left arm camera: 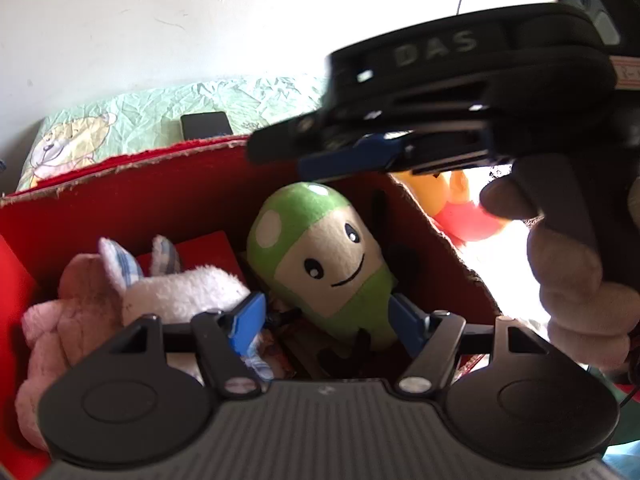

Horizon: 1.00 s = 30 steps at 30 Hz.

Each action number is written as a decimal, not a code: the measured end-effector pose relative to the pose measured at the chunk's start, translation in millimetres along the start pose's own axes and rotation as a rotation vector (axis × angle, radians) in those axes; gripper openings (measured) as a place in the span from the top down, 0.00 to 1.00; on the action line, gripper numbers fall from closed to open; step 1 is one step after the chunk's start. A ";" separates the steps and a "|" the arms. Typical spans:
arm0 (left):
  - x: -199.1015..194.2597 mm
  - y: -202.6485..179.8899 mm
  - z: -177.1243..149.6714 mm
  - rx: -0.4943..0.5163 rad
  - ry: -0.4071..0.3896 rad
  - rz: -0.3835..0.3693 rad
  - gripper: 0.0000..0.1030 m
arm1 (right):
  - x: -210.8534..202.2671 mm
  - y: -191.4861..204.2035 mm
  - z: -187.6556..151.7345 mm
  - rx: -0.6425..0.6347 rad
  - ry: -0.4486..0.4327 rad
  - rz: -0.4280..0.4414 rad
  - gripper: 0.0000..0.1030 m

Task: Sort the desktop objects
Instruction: 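Open the right tool and release the green plush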

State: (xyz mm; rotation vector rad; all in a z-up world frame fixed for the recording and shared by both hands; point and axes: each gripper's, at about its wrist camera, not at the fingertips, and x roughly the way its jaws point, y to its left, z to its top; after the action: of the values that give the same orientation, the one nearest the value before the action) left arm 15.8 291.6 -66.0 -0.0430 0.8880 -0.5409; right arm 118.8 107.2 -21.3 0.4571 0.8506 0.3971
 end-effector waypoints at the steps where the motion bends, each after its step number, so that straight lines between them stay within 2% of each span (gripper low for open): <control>1: 1.1 -1.0 0.4 0.002 0.002 0.001 0.31 | 5.4 -0.8 -0.2 0.005 0.019 0.002 0.60; 2: 2.3 -2.0 0.8 0.004 0.004 0.001 0.31 | 11.0 -2.2 -0.7 0.007 0.042 -0.004 0.60; 7: 1.7 -6.1 1.7 0.004 0.007 0.005 0.30 | 13.6 -8.2 -2.0 0.020 0.076 -0.052 0.80; 12: 4.9 -7.9 6.7 -0.004 0.012 0.023 0.30 | 5.4 -12.9 -2.9 0.025 0.065 -0.091 0.84; 15: 6.9 -10.9 9.1 -0.006 0.015 0.031 0.28 | 7.7 -21.1 -2.9 0.055 0.068 -0.082 0.92; 18: 8.2 -15.1 11.8 -0.001 0.023 0.044 0.28 | 4.5 -21.5 -5.1 0.073 0.061 -0.060 0.91; 22: 8.7 -16.9 14.9 0.000 0.030 0.069 0.28 | -7.8 -22.8 -5.8 0.103 0.026 -0.022 0.79; 25: 7.5 -21.5 16.6 -0.001 0.036 0.103 0.28 | -18.2 -22.6 -5.5 0.098 -0.007 -0.036 0.71; 30: 4.2 -26.6 18.5 -0.001 0.040 0.160 0.28 | -28.6 -25.2 -9.9 0.105 -0.020 -0.048 0.70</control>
State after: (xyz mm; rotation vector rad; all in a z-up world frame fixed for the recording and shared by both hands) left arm 20.2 263.3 -50.5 0.0376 0.9225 -0.3930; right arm 97.7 73.9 -22.7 0.5356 0.8641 0.3038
